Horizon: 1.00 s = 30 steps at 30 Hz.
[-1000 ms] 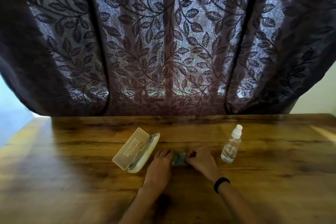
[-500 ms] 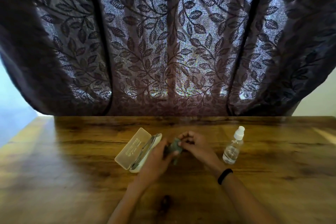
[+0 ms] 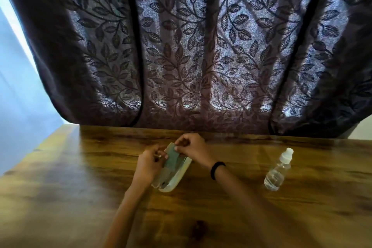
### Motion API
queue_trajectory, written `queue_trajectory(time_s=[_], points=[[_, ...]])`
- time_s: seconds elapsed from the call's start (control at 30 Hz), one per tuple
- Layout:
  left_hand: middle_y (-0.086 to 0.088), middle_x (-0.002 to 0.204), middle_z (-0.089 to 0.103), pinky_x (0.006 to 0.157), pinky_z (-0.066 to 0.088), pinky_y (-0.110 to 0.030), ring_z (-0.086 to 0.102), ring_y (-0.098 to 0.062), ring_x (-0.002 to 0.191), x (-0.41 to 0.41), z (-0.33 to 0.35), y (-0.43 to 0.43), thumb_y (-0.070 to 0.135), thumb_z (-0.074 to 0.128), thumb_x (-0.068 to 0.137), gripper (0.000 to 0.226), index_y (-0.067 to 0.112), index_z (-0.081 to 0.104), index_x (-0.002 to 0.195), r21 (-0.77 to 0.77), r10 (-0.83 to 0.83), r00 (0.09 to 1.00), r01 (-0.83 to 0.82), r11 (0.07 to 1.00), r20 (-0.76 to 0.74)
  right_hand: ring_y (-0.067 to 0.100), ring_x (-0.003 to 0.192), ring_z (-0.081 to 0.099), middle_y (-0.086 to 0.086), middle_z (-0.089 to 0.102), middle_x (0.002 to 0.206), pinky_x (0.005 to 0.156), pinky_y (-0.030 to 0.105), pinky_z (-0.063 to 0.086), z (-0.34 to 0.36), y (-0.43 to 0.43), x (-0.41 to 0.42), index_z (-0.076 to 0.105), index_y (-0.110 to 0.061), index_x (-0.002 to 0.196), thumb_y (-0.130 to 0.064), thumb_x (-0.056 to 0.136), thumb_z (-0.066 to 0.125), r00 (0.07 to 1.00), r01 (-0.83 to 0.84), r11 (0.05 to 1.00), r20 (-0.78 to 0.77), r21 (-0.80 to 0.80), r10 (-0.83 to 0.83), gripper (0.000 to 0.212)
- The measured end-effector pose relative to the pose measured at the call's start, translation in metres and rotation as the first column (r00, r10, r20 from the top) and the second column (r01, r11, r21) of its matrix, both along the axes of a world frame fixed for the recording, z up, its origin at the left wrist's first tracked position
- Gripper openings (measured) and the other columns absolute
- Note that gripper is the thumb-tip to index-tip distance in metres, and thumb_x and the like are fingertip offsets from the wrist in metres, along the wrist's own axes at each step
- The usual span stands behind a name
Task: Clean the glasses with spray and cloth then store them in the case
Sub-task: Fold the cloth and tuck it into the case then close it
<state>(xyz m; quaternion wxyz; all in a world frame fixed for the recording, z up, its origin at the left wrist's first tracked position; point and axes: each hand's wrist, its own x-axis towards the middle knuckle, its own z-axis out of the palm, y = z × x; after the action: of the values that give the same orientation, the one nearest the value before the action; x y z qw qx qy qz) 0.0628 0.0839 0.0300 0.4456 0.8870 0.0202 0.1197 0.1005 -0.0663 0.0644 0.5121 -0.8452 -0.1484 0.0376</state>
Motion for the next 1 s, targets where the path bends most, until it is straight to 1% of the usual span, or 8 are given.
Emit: queue_trajectory(time_s=[0.1, 0.27, 0.33, 0.6, 0.73, 0.83, 0.9, 1.0], points=[[0.009, 0.079, 0.062, 0.050, 0.045, -0.007, 0.061, -0.004, 0.074, 0.003, -0.004, 0.005, 0.008, 0.062, 0.084, 0.012, 0.017, 0.061, 0.093, 0.041, 0.024, 0.999, -0.023, 0.999, -0.024, 0.028, 0.087, 0.064, 0.017, 0.068, 0.089, 0.077, 0.035, 0.056, -0.004, 0.010, 0.005, 0.067, 0.001, 0.084, -0.006, 0.081, 0.068, 0.998, 0.043, 0.995, 0.058, -0.093, -0.037, 0.009], [0.000, 0.082, 0.067, 0.063, 0.057, -0.030, 0.065, -0.012, 0.072, 0.006, -0.006, 0.006, 0.012, 0.061, 0.085, 0.008, 0.013, 0.059, 0.093, 0.140, 0.033, 0.998, -0.025, 0.990, -0.054, 0.020, 0.082, 0.065, 0.013, 0.072, 0.088, 0.065, 0.024, 0.047, -0.013, 0.016, 0.012, 0.069, -0.003, 0.080, -0.012, 0.079, 0.069, 0.988, 0.093, 0.970, 0.140, -0.226, -0.063, 0.009], [-0.001, 0.085, 0.067, 0.062, 0.057, -0.027, 0.065, -0.011, 0.072, 0.007, -0.007, 0.004, 0.011, 0.061, 0.085, 0.013, 0.013, 0.060, 0.098, 0.172, 0.044, 0.998, -0.035, 0.984, -0.046, 0.018, 0.080, 0.064, 0.011, 0.072, 0.085, 0.061, 0.020, 0.043, -0.017, 0.016, 0.013, 0.069, -0.004, 0.077, -0.015, 0.080, 0.067, 0.982, 0.119, 0.956, 0.177, -0.269, -0.072, 0.011], [0.000, 0.099, 0.071, 0.053, 0.047, -0.014, 0.066, -0.009, 0.076, 0.003, -0.011, -0.009, 0.016, 0.061, 0.085, 0.028, 0.018, 0.059, 0.113, 0.414, 0.059, 0.997, -0.035, 0.910, -0.046, 0.017, 0.070, 0.063, 0.010, 0.072, 0.079, 0.062, 0.030, 0.054, -0.036, 0.009, 0.014, 0.068, -0.006, 0.071, -0.012, 0.081, 0.063, 0.978, 0.106, 0.928, 0.206, -0.356, -0.033, 0.013], [-0.003, 0.110, 0.063, 0.058, 0.048, -0.026, 0.063, -0.020, 0.089, -0.003, -0.003, -0.013, 0.022, 0.066, 0.081, 0.030, 0.017, 0.061, 0.110, 0.463, 0.101, 0.990, -0.133, 0.876, 0.094, -0.001, 0.058, 0.045, -0.003, 0.063, 0.075, 0.052, 0.011, 0.035, -0.043, 0.002, 0.012, 0.070, -0.012, 0.079, -0.017, 0.079, 0.068, 0.972, 0.098, 0.937, 0.233, -0.335, -0.019, 0.005], [-0.013, 0.107, 0.061, 0.066, 0.049, -0.038, 0.055, -0.032, 0.099, 0.000, 0.002, -0.010, 0.019, 0.065, 0.081, 0.023, 0.008, 0.064, 0.102, 0.405, 0.135, 0.972, -0.203, 0.892, 0.190, -0.002, 0.059, 0.045, -0.006, 0.064, 0.077, 0.052, 0.008, 0.033, -0.046, -0.004, 0.011, 0.071, -0.013, 0.082, -0.022, 0.078, 0.071, 0.977, 0.100, 0.946, 0.211, -0.310, -0.034, 0.010], [-0.011, 0.096, 0.063, 0.066, 0.049, -0.037, 0.059, -0.030, 0.090, 0.005, 0.000, -0.002, 0.024, 0.059, 0.087, 0.025, 0.007, 0.061, 0.104, 0.349, 0.164, 0.982, -0.187, 0.918, 0.093, -0.002, 0.061, 0.045, 0.001, 0.068, 0.086, 0.052, 0.008, 0.035, -0.048, -0.006, 0.011, 0.071, -0.013, 0.083, -0.025, 0.078, 0.071, 0.979, 0.101, 0.947, 0.201, -0.304, -0.039, 0.013], [-0.009, 0.094, 0.065, 0.069, 0.050, -0.036, 0.062, -0.026, 0.084, 0.014, -0.002, 0.008, 0.031, 0.046, 0.094, 0.030, 0.008, 0.055, 0.111, 0.224, 0.138, 0.952, -0.077, 0.972, -0.272, 0.002, 0.065, 0.045, 0.006, 0.067, 0.091, 0.058, 0.008, 0.036, -0.050, -0.010, 0.009, 0.069, -0.011, 0.080, -0.023, 0.079, 0.070, 0.980, 0.110, 0.949, 0.194, -0.295, -0.054, 0.012]])
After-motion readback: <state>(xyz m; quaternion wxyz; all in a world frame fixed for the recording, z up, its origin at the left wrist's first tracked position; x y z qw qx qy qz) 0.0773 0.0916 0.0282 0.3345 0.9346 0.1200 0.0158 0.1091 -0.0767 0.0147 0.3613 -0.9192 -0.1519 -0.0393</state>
